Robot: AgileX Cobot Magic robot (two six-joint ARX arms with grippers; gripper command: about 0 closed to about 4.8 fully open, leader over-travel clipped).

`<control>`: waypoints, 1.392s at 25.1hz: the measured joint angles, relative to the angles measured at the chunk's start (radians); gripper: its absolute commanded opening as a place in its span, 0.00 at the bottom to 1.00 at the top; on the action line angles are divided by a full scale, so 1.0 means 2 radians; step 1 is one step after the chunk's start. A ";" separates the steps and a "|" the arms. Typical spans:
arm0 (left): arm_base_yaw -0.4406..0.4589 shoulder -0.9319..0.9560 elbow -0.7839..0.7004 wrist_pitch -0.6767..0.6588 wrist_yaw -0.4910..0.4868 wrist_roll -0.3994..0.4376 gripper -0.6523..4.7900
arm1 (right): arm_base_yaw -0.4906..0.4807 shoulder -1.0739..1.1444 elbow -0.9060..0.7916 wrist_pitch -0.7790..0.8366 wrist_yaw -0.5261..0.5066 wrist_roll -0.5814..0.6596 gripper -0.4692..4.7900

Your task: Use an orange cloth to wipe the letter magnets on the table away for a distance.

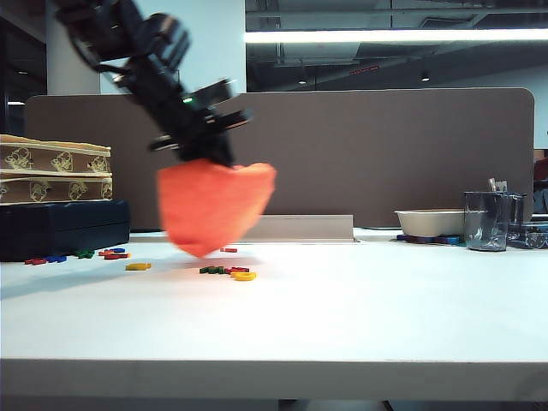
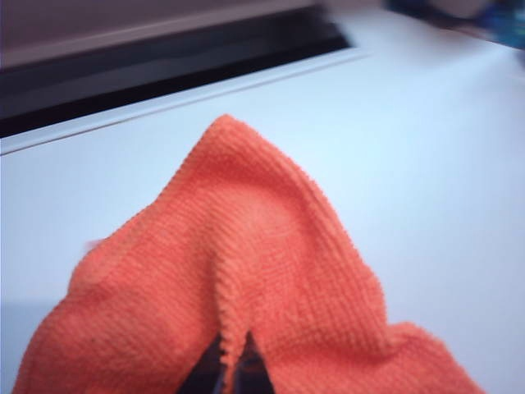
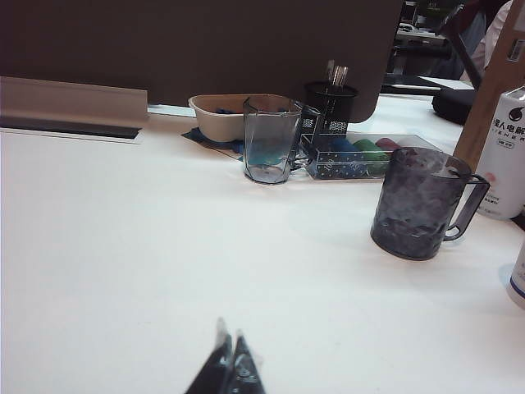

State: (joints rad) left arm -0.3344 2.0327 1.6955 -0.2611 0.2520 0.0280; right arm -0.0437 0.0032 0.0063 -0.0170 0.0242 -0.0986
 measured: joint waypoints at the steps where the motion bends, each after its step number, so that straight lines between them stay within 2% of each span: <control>1: -0.014 0.000 0.000 0.002 0.002 0.000 0.11 | 0.000 0.000 0.000 0.000 0.000 0.000 0.09; 5: -0.087 0.000 0.000 0.010 0.004 0.016 0.11 | 0.000 0.000 0.000 0.000 0.000 0.000 0.09; 10: -0.147 0.000 0.000 0.014 0.005 0.025 0.11 | 0.000 0.000 0.000 0.000 -0.001 0.000 0.09; 13: -0.168 0.005 0.000 0.013 0.005 0.025 0.11 | 0.000 0.000 0.000 0.000 -0.001 0.000 0.09; 17: -0.167 0.010 -0.038 0.019 -0.021 0.023 0.11 | 0.000 0.000 0.000 0.000 -0.001 0.000 0.09; 22: -0.162 0.010 -0.115 0.035 -0.024 0.023 0.11 | 0.000 0.000 0.000 0.000 -0.001 0.000 0.09; 25: -0.162 0.010 -0.181 0.082 -0.023 0.023 0.11 | 0.000 0.000 0.000 0.000 -0.001 0.000 0.09; 31: -0.162 0.002 -0.235 0.159 -0.022 0.021 0.11 | 0.000 0.000 0.000 0.000 -0.001 0.000 0.09; 34: -0.154 0.000 -0.264 0.205 -0.016 -0.014 0.11 | 0.000 0.000 0.000 0.000 -0.001 0.000 0.09; 35: -0.147 -0.001 -0.276 0.224 -0.006 -0.040 0.11 | 0.000 0.000 0.000 0.000 -0.001 0.000 0.09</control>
State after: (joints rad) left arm -0.6289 2.0312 1.1431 0.1864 0.2398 -0.0513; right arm -0.0437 0.0032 0.0063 -0.0166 0.0227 -0.0982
